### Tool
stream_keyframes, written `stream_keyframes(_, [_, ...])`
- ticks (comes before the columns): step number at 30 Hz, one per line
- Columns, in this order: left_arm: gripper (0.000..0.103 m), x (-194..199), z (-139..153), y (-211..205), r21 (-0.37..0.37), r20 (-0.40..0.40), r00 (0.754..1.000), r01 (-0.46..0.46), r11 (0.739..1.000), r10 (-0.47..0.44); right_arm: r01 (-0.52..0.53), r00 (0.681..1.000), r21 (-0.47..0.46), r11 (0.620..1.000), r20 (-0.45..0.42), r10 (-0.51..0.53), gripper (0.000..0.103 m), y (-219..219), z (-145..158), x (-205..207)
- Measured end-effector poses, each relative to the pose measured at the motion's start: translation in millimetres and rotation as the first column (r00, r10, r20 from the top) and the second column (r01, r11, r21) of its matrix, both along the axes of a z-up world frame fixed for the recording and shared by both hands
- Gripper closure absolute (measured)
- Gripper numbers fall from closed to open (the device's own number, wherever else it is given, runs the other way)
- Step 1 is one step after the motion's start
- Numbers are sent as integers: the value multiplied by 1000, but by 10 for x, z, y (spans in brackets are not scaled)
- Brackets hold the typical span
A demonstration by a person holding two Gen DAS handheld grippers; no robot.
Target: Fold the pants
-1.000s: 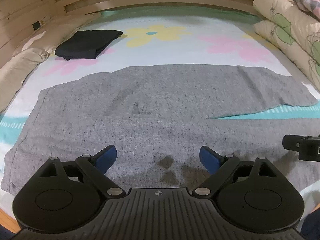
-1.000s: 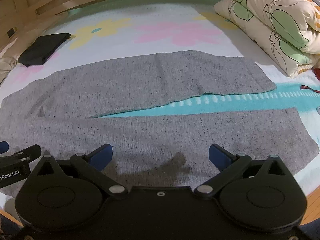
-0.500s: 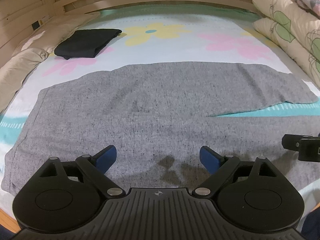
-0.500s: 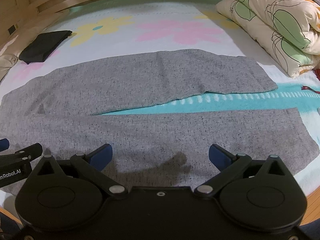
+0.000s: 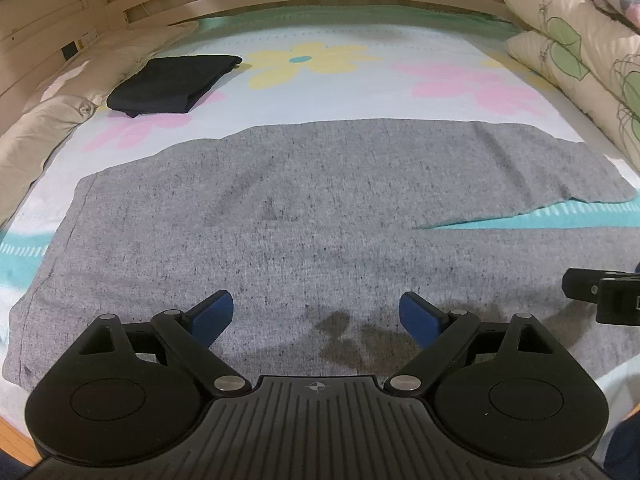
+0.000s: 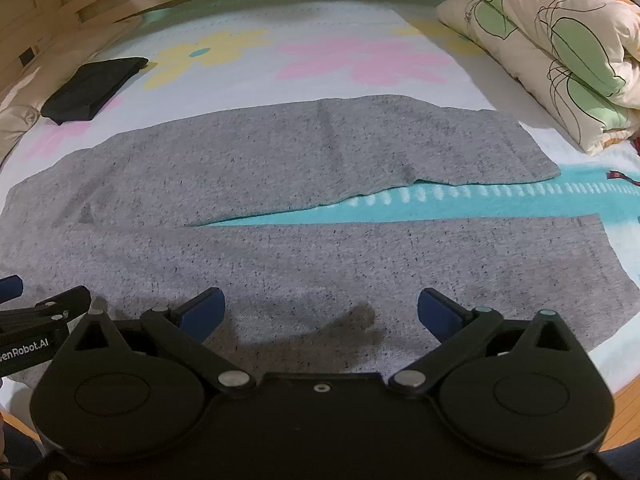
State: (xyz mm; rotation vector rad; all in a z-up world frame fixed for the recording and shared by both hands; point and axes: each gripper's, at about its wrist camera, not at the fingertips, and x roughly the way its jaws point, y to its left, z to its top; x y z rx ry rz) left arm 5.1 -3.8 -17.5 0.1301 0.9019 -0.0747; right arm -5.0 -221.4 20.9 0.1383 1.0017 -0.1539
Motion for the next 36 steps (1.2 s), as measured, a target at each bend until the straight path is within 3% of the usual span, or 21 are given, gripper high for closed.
stream_keyframes(29, [12,12,-19,-20,7,-24,1000,6,1000,-6,-19,1000,10,1000,-18,19,1,22,-43,10])
stream_keyframes(36, [12,22,-7,-17,3,-32,999,0,1000,0,-25,1000,-20,999,17,26,1,35,-1,8])
